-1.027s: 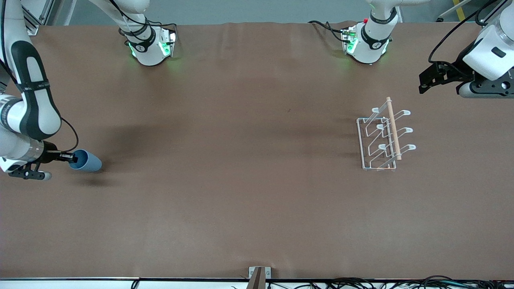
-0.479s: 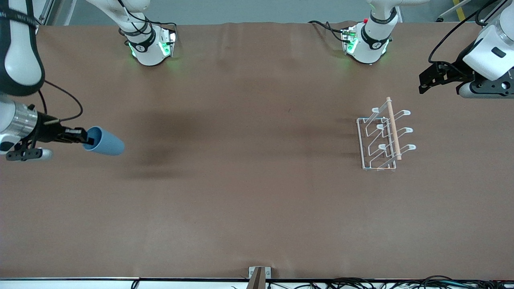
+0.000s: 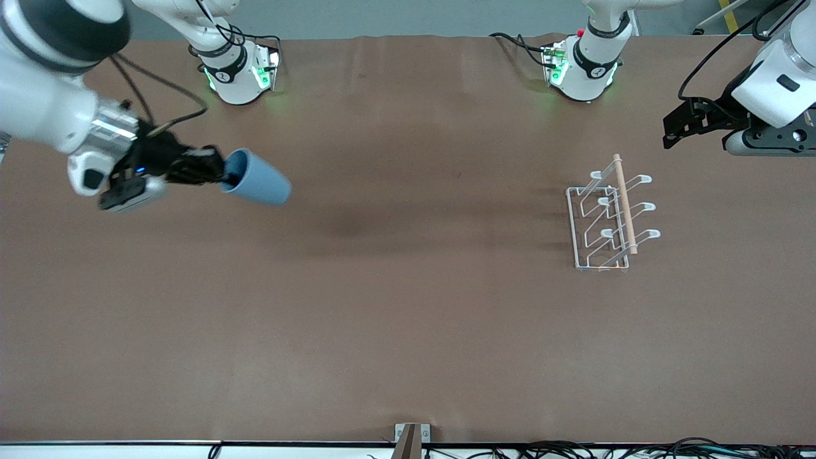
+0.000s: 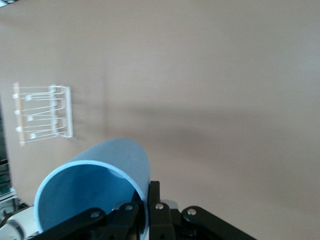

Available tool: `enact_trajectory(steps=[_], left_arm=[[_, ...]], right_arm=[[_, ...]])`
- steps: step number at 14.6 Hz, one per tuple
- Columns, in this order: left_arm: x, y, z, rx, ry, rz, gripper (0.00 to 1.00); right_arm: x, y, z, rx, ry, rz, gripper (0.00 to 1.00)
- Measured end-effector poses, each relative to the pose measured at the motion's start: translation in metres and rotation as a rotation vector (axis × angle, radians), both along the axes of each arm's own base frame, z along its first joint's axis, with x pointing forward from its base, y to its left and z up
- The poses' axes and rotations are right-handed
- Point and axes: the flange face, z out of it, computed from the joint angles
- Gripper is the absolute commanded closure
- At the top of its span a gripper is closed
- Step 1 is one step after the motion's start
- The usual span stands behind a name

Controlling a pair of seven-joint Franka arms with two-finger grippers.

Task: Hang cup on cup holder
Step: 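Lift the blue cup with the right gripper toward the table's middle, then carry the cup forward while the left gripper reaches toward it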

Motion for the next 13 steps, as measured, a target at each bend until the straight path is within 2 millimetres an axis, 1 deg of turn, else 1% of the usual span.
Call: enact_trajectory(steps=[2,4,5,6,7,8,10,11,13], left_arm=[[0.000,-0.001,0.000,-0.006,0.001,-0.002,0.00],[0.000,-0.006,-0.002,-0.030,0.008,-0.007,0.00],[0.001,-0.011,-0.004,-0.044,0.015,-0.016,0.00],[0.003,-0.021,-0.007,-0.056,0.022,-0.038,0.00],[0.004,-0.036,-0.011,-0.061,0.030,-0.069,0.00],[0.003,-0.057,-0.016,-0.063,0.038,-0.107,0.00],[-0.003,-0.107,-0.024,-0.065,0.047,-0.199,0.00],[-0.008,-0.132,-0.023,-0.069,0.035,-0.250,0.00],[-0.020,-0.181,-0.014,-0.089,-0.020,-0.364,0.00]], right_arm=[[-0.007,0.037,0.007,0.087,-0.022,0.002,0.98],[-0.010,0.062,0.013,0.180,-0.040,-0.019,0.98],[-0.012,0.073,0.016,0.229,-0.043,-0.033,0.98],[-0.015,0.083,0.019,0.280,-0.041,-0.049,0.98],[-0.017,0.094,0.022,0.333,-0.034,-0.065,0.98],[-0.019,0.104,0.023,0.378,-0.027,-0.080,0.98],[-0.022,0.123,0.023,0.452,-0.014,-0.113,0.98],[-0.023,0.134,0.020,0.486,-0.010,-0.139,0.98],[-0.026,0.159,0.010,0.542,-0.008,-0.201,0.98]])
